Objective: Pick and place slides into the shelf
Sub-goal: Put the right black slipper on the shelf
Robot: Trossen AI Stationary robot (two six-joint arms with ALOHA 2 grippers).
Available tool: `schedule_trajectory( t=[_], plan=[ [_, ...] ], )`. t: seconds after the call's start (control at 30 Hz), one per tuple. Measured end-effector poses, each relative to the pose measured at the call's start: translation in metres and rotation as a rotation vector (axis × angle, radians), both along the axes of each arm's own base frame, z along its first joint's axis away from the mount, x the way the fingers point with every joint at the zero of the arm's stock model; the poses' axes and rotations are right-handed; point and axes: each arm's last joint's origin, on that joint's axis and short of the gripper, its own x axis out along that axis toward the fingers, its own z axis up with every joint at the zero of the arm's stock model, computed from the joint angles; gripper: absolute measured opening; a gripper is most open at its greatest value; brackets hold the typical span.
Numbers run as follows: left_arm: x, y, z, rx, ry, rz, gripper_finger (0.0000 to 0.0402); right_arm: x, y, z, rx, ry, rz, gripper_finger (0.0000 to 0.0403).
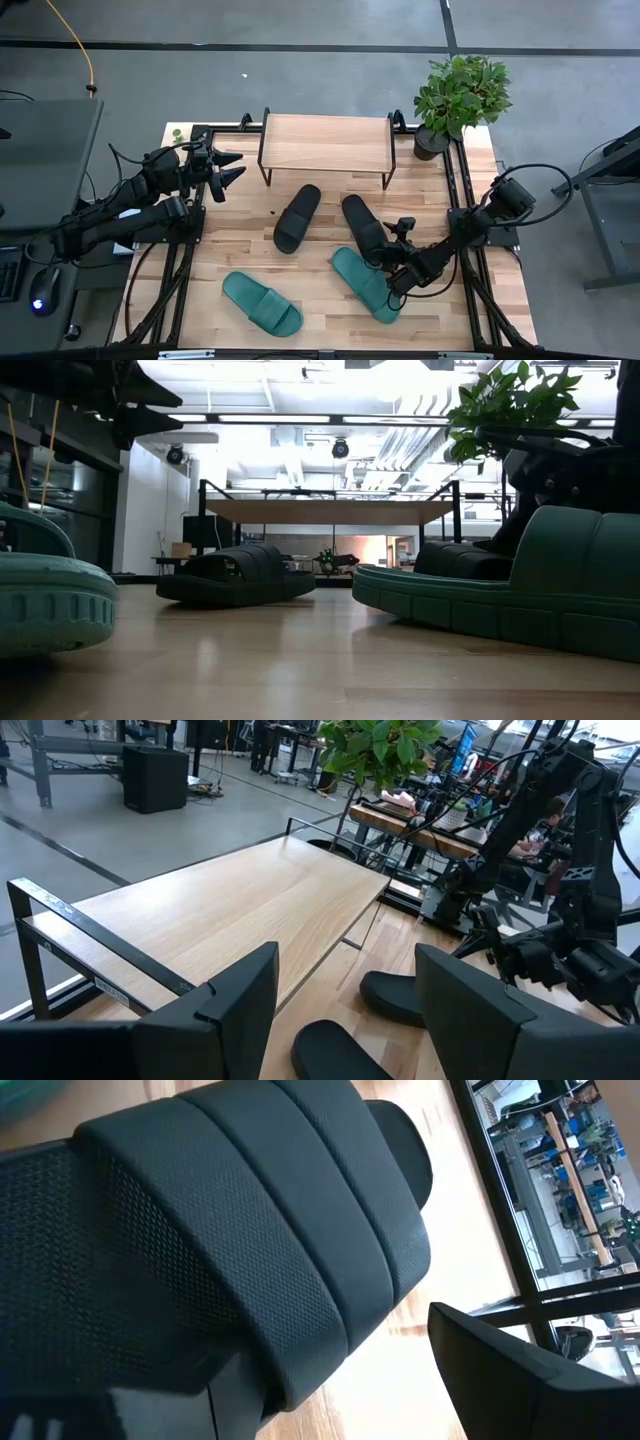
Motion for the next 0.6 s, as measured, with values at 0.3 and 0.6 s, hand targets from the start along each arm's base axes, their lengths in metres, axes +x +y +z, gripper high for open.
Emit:
schedule_trajectory(
  t=[0.3,0.6],
  plan=[
    [-0.0002,0.0004,0.0,0.002,0.001,0.015,0.0216,0.0008,0.0006,0.0,0.006,-0.011,0.0,0.0182],
    [-0.0006,0.001,0.0,0.004,0.003,0.038,0.0216,0.0008,0.0004,0.0001,0.002,-0.012,0.0,0.0045]
  ],
)
